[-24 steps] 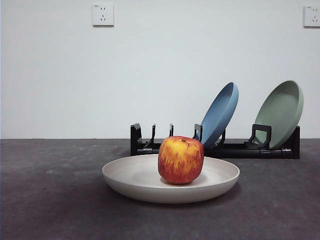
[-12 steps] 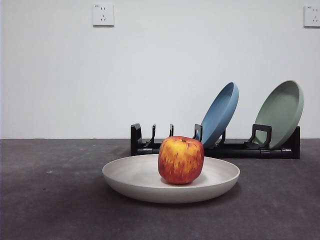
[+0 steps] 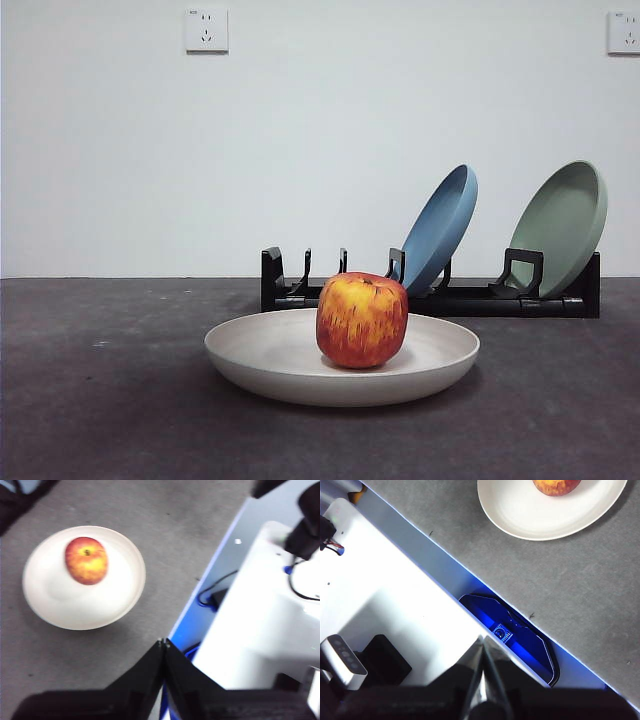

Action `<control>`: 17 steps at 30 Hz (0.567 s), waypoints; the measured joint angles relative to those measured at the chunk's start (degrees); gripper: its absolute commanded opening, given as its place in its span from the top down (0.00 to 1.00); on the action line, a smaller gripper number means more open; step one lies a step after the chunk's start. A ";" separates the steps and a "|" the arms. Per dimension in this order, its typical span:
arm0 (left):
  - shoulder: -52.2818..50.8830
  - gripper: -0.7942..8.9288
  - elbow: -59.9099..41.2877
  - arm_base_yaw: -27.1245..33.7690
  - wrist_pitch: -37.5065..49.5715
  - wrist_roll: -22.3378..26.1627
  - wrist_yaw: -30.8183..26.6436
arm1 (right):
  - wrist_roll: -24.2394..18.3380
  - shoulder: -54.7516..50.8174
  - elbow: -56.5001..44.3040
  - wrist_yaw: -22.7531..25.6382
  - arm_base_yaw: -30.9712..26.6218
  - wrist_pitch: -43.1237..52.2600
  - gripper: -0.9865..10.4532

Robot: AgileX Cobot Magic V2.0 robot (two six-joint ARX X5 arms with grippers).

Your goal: Take the yellow plate from the plate rack,put the plate on the table,take the apple from the table,put the apple in the plate

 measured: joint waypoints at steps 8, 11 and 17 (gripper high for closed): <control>-3.61 0.92 -0.02 7.85 7.37 4.63 -1.40 | -0.02 -0.02 0.00 0.00 0.00 0.00 0.91; -7.54 0.92 -0.02 15.50 14.19 6.80 -1.36 | -0.02 -0.04 0.00 0.00 0.00 0.00 0.91; -19.34 0.92 -5.44 35.82 30.38 8.11 0.02 | -0.02 -0.13 0.00 0.02 0.00 0.00 0.91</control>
